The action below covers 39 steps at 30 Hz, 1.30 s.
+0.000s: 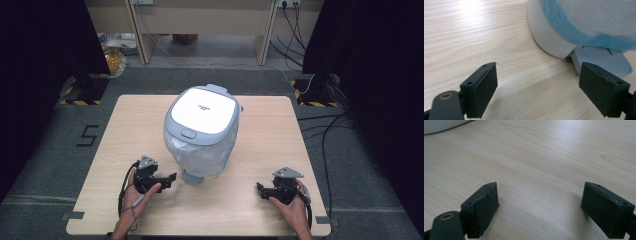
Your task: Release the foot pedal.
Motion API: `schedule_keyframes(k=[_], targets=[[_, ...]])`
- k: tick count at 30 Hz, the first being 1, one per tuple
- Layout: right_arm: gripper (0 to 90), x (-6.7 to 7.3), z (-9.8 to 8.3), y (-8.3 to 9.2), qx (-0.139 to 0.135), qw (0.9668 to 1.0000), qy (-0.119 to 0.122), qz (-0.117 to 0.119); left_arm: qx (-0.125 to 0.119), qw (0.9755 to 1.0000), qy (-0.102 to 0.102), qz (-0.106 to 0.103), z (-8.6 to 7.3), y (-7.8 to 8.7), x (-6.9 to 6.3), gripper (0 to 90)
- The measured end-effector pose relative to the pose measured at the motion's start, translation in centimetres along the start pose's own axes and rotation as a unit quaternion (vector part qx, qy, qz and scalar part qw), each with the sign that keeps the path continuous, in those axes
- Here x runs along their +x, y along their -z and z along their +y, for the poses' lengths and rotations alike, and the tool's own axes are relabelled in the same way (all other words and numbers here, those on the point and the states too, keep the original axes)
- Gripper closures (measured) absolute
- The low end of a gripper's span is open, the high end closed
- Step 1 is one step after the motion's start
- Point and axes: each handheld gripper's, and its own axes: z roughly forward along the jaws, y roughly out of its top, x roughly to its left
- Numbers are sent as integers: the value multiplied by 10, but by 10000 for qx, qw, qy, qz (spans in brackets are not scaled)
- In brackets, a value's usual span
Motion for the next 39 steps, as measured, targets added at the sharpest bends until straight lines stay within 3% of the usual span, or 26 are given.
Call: schedule_keyframes(k=[19, 24, 31, 34, 39], targets=[[142, 0, 0, 0, 4, 10000, 5, -2, 156, 9998, -86, 46, -26, 16, 2, 150], [142, 0, 0, 0, 2, 10000, 12, -2, 333, 9991, -213, 152, -32, 17, 2, 150], [142, 0, 0, 0, 5, 10000, 4, -2, 329, 9987, -323, 208, -36, 18, 1, 148], [142, 0, 0, 0, 5, 10000, 4, -2, 319, 9966, -650, 386, -40, 17, -4, 146], [142, 0, 0, 0, 5, 10000, 4, -2, 242, 9968, -637, 413, -44, 15, -8, 101]])
